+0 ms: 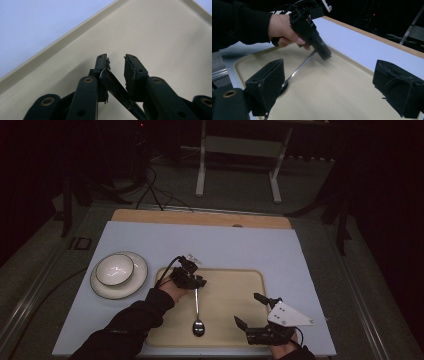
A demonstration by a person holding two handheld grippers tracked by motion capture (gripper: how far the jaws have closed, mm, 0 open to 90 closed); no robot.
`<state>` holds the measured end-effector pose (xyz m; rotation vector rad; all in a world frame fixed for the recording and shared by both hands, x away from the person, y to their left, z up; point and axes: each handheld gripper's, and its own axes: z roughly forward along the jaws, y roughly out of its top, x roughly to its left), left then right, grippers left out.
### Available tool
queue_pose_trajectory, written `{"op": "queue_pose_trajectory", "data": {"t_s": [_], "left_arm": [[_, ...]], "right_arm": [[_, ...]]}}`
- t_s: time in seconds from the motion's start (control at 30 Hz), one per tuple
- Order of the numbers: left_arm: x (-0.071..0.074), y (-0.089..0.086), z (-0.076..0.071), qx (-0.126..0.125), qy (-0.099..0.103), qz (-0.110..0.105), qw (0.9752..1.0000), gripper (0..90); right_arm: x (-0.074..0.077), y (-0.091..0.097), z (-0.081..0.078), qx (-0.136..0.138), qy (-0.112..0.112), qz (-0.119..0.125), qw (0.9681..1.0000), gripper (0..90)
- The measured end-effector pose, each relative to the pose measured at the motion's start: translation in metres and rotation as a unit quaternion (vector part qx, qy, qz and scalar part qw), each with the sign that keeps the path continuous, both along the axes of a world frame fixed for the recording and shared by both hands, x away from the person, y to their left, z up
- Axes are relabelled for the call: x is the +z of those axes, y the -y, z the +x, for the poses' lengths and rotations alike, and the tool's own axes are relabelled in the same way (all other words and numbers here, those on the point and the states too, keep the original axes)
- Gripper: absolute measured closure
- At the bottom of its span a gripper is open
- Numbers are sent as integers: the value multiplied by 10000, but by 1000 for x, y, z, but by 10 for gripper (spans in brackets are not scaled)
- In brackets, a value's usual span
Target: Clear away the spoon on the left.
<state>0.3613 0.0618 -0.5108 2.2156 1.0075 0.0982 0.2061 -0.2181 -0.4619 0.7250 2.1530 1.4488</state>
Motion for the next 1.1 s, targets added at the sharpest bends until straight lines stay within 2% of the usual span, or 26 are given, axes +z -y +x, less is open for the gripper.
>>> {"op": "queue_pose_trajectory", "data": {"t_s": [0.3, 0.43, 0.5, 0.57, 0.63, 0.73, 0.97, 1.1], "left_arm": [[-9, 12, 0, 161, 21, 268, 9995, 690], [-12, 15, 1, 358, 73, 354, 9987, 668], [-13, 15, 2, 437, 21, 269, 9987, 666], [-14, 15, 3, 489, 48, 326, 9983, 645], [-14, 15, 5, 544, -29, 235, 9982, 626], [-14, 16, 7, 594, -68, 212, 9980, 590], [-10, 17, 5, 627, -10, 277, 9976, 564], [-4, 16, 3, 653, -2, 214, 9976, 551]], "right_arm": [[0, -1, 0, 22, -13, 0, 10000, 108], [-1, -1, 1, 41, -34, -6, 10000, 108], [-1, -1, 1, 47, -48, -11, 10000, 108], [-1, -1, 0, 53, -40, -15, 10000, 108], [-1, -1, 1, 50, -51, -9, 10000, 108], [-1, -1, 1, 50, -70, -15, 10000, 108], [-2, -1, 1, 55, -74, -20, 10000, 108], [-1, -1, 1, 53, -72, -14, 10000, 108]]}}
